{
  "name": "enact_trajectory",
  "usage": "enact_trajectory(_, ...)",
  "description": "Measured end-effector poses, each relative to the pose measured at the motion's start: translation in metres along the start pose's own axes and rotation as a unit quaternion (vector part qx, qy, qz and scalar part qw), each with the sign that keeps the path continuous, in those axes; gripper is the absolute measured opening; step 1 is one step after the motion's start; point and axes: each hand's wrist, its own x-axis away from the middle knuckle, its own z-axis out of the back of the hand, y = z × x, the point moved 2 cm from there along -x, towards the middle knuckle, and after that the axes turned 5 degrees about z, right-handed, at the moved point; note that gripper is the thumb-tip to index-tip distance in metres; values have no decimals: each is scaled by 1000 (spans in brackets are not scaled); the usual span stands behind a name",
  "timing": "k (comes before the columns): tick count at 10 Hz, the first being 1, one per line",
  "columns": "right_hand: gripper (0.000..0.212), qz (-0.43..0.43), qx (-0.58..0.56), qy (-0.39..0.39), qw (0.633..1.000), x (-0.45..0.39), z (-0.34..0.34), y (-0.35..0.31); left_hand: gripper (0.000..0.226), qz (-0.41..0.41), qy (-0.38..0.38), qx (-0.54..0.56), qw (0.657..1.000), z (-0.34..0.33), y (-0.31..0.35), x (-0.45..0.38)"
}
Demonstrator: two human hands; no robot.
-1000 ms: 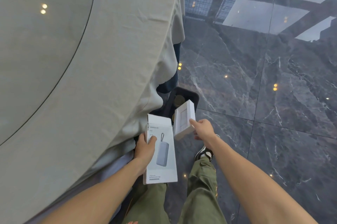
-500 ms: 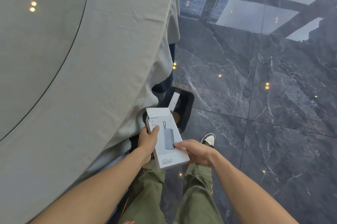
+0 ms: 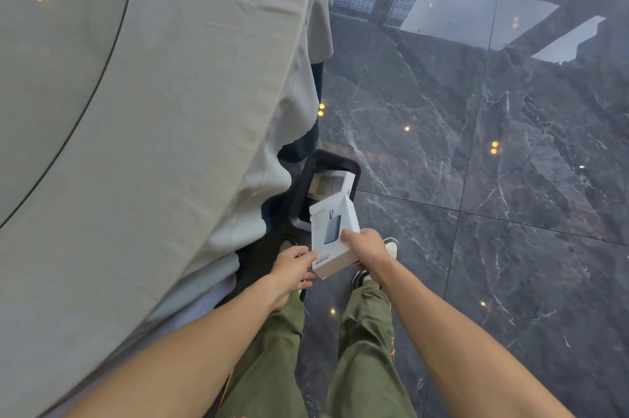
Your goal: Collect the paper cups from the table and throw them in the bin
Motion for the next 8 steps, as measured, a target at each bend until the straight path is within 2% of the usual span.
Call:
enact_trajectory(1, 48, 36, 55, 12, 998, -10, -3, -12, 9, 0, 6, 6, 1000, -4, -2, -6)
enact_trajectory(4, 53, 57, 115, 39, 991, -37, -11, -39, 15, -28, 6, 38, 999, -3, 12, -36)
enact_trajectory(6, 46, 71, 122, 57, 988, -39, -13, -47, 49, -38, 27, 57, 997, -2, 22, -47)
enact_trajectory(7, 34, 78, 162, 25, 983, -38, -14, -39, 55, -43, 38, 31, 998, -1, 17, -51)
enact_trajectory(8, 34, 84, 198, 5, 977, -35, -15, -33, 57, -47, 75, -28, 996, 0, 19, -46)
